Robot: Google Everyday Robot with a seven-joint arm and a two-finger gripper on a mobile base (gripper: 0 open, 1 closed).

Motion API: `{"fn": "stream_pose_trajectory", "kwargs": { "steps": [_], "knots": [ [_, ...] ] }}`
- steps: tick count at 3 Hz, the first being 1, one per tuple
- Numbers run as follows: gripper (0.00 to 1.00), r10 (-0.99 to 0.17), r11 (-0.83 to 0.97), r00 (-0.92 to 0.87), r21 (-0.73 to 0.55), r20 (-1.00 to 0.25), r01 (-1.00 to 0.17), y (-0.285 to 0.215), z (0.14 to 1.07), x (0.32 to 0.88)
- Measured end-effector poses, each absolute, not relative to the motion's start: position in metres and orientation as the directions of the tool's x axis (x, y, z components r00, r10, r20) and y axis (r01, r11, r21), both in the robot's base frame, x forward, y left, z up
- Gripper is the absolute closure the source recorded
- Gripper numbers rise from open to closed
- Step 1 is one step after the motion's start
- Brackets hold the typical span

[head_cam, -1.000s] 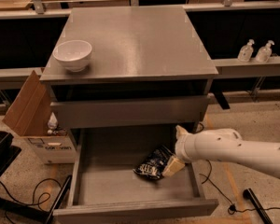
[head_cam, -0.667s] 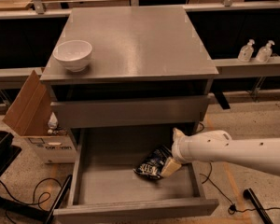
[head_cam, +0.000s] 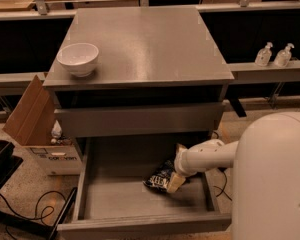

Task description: Pick blue chip bag from middle drawer and place on counter

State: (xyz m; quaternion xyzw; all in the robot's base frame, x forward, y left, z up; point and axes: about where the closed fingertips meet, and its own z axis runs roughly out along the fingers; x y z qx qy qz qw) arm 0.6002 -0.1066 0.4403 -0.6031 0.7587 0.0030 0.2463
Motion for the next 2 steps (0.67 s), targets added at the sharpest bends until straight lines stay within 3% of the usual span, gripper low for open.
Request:
{"fn": "stream_pose_trajectory", "kwargs": {
  "steps": [1, 2],
  "knots": [
    [0.0, -0.904, 0.277, -0.166, -0.245, -0.394, -0.929, -0.092, 0.414, 0.591],
    [0.18, -0.903, 0.262, -0.168, -0.195, -0.396, -0.945, -0.075, 0.393, 0.578]
  ]
}}
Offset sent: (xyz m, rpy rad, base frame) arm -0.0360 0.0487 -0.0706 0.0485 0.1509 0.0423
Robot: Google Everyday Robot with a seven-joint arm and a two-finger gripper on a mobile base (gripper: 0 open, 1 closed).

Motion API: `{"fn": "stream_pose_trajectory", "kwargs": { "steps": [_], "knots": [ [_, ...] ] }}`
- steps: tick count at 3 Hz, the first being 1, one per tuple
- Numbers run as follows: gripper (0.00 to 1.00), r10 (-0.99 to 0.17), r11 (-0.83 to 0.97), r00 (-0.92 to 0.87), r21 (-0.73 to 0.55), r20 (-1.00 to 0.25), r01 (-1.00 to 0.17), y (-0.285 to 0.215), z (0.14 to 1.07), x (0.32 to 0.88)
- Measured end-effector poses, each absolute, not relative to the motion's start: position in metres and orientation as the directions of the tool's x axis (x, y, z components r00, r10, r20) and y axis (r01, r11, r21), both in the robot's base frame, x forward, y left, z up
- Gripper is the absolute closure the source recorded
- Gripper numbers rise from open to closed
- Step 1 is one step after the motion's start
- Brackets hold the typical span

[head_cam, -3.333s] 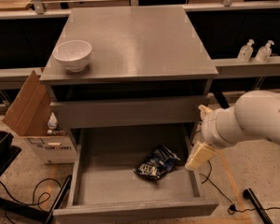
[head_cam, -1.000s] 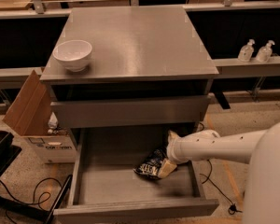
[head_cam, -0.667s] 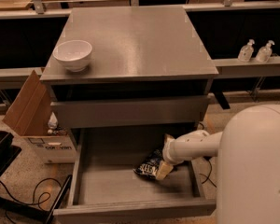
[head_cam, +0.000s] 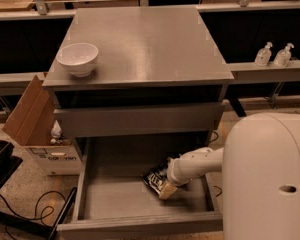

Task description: Pick blue chip bag from middle drawer and place on counter

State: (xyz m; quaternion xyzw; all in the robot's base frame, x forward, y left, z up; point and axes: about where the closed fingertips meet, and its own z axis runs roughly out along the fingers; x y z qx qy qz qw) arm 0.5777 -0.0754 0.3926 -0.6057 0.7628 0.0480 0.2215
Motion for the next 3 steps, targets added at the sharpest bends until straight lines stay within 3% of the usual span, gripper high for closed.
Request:
{"fn": "stream_pose_trajectory", "kwargs": {
  "steps": [1, 3],
  "knots": [
    [0.49, -0.896, 0.27, -0.186, -0.162, -0.403, -0.949, -0.0649, 0.3811, 0.5707],
    [0.95, -0.897, 0.268, -0.185, -0.16, -0.402, -0.95, -0.0638, 0.3796, 0.5695]
  ]
}}
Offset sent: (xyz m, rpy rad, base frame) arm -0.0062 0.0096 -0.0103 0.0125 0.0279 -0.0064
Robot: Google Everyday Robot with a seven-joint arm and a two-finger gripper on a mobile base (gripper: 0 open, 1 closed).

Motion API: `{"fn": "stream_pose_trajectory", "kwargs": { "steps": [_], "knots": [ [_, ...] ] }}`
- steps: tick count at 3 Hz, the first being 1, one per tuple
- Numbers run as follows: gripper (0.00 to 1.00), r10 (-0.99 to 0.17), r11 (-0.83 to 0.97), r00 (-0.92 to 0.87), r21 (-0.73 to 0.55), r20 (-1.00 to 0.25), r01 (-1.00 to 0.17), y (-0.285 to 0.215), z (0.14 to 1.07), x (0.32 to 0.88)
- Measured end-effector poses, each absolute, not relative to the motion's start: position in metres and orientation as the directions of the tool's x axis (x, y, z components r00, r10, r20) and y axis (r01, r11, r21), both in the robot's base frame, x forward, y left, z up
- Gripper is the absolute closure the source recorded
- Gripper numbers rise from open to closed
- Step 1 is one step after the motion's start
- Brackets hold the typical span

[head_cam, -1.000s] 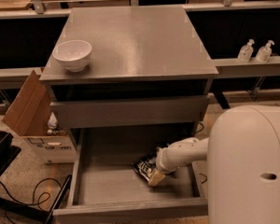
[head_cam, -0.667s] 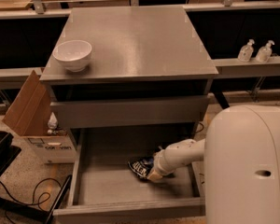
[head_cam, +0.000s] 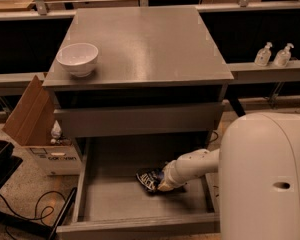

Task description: Pick blue chip bag from middle drawer and place on counter

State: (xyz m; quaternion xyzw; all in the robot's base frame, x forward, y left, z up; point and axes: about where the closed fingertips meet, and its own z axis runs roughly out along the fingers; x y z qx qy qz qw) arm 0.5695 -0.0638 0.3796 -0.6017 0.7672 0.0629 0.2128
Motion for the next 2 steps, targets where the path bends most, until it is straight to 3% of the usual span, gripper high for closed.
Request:
{"fn": "stream_pose_trajectory", "kwargs": {
  "steps": [2],
  "knots": [
    [1.0, -0.897, 0.268, -0.185, -0.159, -0.402, -0.95, -0.0637, 0.3801, 0.5694]
  ]
}}
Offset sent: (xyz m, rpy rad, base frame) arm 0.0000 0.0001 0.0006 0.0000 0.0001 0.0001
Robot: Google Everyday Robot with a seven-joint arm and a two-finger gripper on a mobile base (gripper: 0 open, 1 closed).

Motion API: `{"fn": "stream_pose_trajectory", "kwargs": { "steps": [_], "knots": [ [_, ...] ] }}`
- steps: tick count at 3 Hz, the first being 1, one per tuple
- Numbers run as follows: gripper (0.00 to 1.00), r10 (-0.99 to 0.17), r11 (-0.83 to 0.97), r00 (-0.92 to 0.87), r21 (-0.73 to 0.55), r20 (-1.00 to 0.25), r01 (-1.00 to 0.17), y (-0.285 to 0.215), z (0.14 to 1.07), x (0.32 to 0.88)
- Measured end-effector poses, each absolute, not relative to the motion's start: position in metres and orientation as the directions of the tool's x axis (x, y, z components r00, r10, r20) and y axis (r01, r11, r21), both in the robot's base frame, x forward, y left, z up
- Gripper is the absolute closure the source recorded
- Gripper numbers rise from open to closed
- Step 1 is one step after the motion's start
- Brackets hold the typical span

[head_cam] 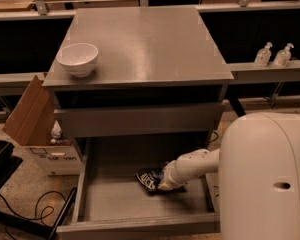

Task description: Pick blue chip bag from middle drawer and place on counter

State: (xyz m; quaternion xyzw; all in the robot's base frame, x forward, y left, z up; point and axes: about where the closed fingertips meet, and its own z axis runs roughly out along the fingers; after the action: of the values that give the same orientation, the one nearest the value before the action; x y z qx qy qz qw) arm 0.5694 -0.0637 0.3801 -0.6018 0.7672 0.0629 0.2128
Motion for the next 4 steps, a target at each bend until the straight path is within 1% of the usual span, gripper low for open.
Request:
{"fn": "stream_pose_trajectory", "kwargs": {
  "steps": [1, 2, 3, 4],
  "knots": [
    [1.0, -0.9, 0.246, -0.17, -0.146, -0.402, -0.958, -0.058, 0.388, 0.561],
    [1.0, -0.909, 0.21, -0.14, -0.143, -0.393, -0.967, -0.052, 0.417, 0.547],
    [1.0, -0.927, 0.14, -0.086, -0.123, -0.366, -0.983, -0.041, 0.464, 0.517],
    [1.0, -0.936, 0.08, -0.033, -0.122, -0.35, -0.989, -0.044, 0.552, 0.491]
  ]
}}
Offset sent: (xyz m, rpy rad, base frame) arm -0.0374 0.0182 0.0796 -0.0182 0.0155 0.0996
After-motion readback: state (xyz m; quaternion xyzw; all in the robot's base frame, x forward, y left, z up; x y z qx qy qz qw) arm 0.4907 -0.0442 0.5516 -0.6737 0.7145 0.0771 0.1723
